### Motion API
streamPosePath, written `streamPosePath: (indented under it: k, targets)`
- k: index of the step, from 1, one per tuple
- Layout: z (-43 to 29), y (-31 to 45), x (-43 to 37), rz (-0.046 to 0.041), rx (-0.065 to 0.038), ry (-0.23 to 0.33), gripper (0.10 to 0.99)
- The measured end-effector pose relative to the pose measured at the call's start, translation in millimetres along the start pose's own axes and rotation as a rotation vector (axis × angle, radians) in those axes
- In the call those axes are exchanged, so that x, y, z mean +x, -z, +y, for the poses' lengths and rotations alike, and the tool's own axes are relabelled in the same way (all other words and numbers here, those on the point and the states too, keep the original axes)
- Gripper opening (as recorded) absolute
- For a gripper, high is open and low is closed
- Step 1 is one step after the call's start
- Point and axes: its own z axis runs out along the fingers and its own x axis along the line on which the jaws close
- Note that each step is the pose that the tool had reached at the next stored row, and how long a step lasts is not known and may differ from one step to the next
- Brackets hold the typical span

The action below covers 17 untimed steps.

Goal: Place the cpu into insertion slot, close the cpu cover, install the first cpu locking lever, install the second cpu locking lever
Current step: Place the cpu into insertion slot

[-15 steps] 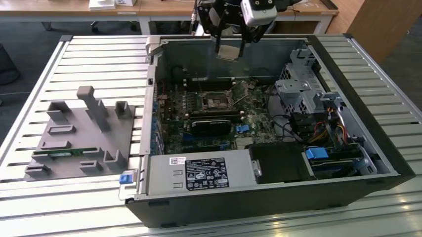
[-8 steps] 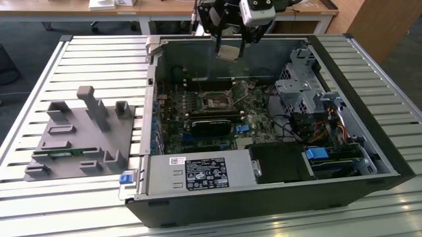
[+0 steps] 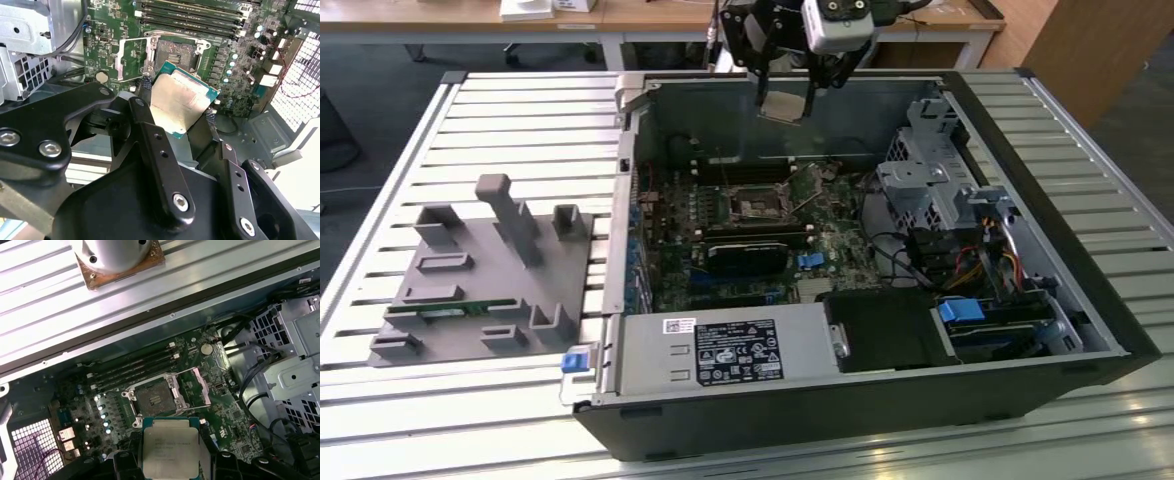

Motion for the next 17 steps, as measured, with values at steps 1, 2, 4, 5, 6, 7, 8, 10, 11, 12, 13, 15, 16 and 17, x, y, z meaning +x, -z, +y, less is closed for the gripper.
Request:
streamPosePath:
  k: [1,2,4,5,6,7,8,10,11,12,13,15,16,17]
  targets:
    - [0.0,0.0,0.0,-0.0004,0.000,-0.004,0.537]
    - [0.0,0.0,0.0,-0.0008,0.000,-0.009,0.537]
    - [0.0,-0.1,0.0,-0.0016,0.000,-0.018,0.537]
    - [0.0,-0.1,0.0,-0.0020,0.000,-0.022,0.537]
    - [0.0,-0.1,0.0,-0.0024,0.000,-0.026,0.537]
    - [0.0,-0.2,0.0,-0.0027,-0.001,-0.030,0.537]
    - [0.0,-0.2,0.0,-0.0031,-0.001,-0.034,0.537]
    - [-0.1,-0.3,0.1,-0.0039,-0.001,-0.043,0.537]
    - [-0.1,-0.3,0.1,-0.0043,-0.001,-0.048,0.537]
    - [-0.1,-0.3,0.1,-0.0047,-0.001,-0.052,0.537]
    - [-0.1,-0.3,0.1,-0.0051,-0.001,-0.056,0.537]
    - [-0.1,-0.3,0.1,-0.0058,-0.001,-0.065,0.537]
    - [-0.1,-0.4,0.1,-0.0062,-0.001,-0.069,0.537]
    - [-0.1,-0.4,0.1,-0.0066,-0.002,-0.073,0.537]
